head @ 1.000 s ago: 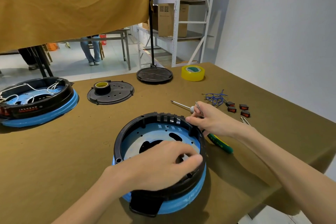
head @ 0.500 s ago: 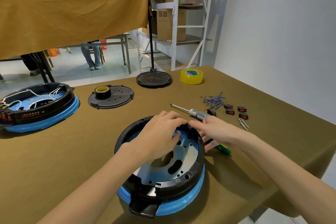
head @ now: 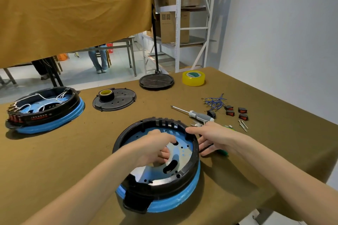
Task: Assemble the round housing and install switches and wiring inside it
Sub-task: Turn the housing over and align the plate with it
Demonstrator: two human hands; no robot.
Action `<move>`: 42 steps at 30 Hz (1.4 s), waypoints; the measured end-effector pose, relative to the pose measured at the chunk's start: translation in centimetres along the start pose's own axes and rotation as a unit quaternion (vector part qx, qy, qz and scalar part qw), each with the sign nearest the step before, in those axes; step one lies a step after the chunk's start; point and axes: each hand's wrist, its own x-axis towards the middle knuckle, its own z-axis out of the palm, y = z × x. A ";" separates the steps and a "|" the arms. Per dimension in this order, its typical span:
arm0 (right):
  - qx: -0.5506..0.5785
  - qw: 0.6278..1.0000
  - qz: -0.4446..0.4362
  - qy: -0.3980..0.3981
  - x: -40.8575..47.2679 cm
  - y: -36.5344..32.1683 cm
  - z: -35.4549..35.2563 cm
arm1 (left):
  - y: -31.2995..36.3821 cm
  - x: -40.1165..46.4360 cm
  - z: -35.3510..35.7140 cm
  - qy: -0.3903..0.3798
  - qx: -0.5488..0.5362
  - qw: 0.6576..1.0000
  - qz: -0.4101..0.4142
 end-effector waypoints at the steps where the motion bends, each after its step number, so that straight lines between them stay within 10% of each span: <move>1: 0.001 1.000 0.000 -0.001 -0.1 -0.1 0.0 | -0.3 0.2 0.0 0.013 0.008 1.000 0.005; 8: 0.299 0.952 0.031 -0.061 -0.8 -0.5 0.6 | 0.9 -0.3 -0.2 0.031 0.093 0.994 0.051; 12: 0.354 0.934 0.012 -0.035 -1.1 -0.7 1.2 | 2.5 -1.2 -1.0 0.126 0.375 0.901 0.175; 26: 0.284 0.953 -0.089 0.052 -3.8 -6.0 2.8 | 2.3 -5.4 0.8 0.256 0.263 0.813 0.452; 37: 0.525 0.846 -0.046 -0.084 -6.0 -5.6 1.5 | 4.3 -7.1 -1.8 0.214 0.285 0.850 0.387; 42: 0.572 0.807 -0.049 -0.138 -7.1 -6.5 3.2 | 6.3 -9.0 -1.3 0.295 0.490 0.762 0.303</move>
